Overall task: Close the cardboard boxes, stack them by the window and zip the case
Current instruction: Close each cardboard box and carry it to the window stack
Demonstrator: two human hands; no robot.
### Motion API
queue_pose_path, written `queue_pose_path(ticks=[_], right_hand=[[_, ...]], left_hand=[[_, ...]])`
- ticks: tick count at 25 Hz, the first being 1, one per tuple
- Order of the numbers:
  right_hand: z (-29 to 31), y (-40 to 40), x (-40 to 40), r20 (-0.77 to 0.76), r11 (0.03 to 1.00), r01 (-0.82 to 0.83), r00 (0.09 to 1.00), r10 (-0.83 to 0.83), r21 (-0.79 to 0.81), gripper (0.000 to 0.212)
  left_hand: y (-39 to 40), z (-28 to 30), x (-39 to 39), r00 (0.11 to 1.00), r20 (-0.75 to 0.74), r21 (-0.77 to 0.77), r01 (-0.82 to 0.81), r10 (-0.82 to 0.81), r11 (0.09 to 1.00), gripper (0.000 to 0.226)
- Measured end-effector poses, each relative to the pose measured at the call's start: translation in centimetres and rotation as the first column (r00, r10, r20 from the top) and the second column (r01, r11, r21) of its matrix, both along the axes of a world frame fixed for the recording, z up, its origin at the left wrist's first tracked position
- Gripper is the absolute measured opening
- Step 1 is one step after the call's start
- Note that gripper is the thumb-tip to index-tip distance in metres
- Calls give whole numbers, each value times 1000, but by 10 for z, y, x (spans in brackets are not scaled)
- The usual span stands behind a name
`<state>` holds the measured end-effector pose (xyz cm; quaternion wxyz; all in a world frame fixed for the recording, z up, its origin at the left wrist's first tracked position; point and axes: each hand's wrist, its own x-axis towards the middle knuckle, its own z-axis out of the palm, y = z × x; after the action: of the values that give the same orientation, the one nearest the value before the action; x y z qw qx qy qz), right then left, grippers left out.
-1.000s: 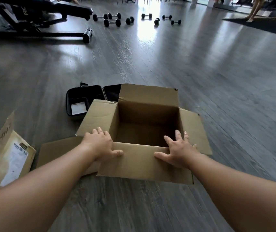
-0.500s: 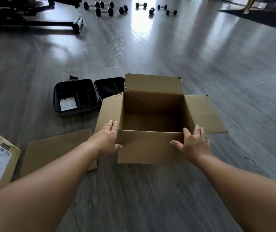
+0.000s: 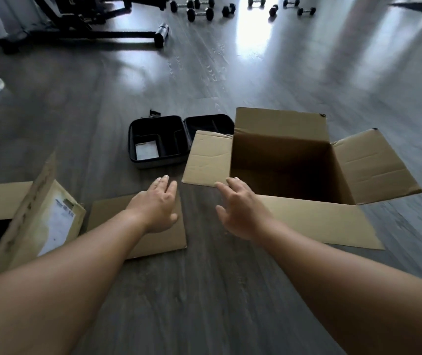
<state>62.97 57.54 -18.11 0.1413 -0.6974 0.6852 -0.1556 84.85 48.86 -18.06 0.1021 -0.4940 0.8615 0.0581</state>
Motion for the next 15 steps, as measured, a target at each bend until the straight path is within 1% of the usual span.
queue_pose_path(ticks=[2, 5, 7, 8, 9, 11, 13, 15], right_hand=[[1, -13, 41, -32, 996, -84, 996, 84, -14, 66], [-8, -24, 87, -136, 980, -196, 971, 197, 15, 65], [-23, -30, 109, -171, 967, -242, 952, 252, 77, 58], [-32, -33, 117, -161, 962, -240, 952, 259, 129, 52], [-40, -37, 124, -131, 955, -215, 961, 244, 202, 46], [-55, -44, 132, -48, 924, -126, 987, 154, 361, 34], [-71, -50, 136, -13, 900, -48, 998, 60, 434, 25], [-87, -54, 141, -21, 887, 27, 1000, -20, 462, 29]], left_hand=[[-3, -5, 37, 995, 98, 2, -36, 36, 999, 82], [-5, -19, 84, 968, 218, 40, -136, 124, 990, 65], [-6, -31, 111, 947, 272, 89, -204, 173, 975, 52], [-6, -37, 123, 937, 297, 117, -228, 185, 967, 47], [-7, -44, 134, 928, 317, 142, -252, 197, 957, 42], [-7, -56, 152, 912, 339, 181, -304, 231, 935, 38], [-9, -67, 165, 901, 333, 204, -355, 277, 912, 40], [-12, -77, 174, 893, 317, 222, -397, 319, 890, 45]])
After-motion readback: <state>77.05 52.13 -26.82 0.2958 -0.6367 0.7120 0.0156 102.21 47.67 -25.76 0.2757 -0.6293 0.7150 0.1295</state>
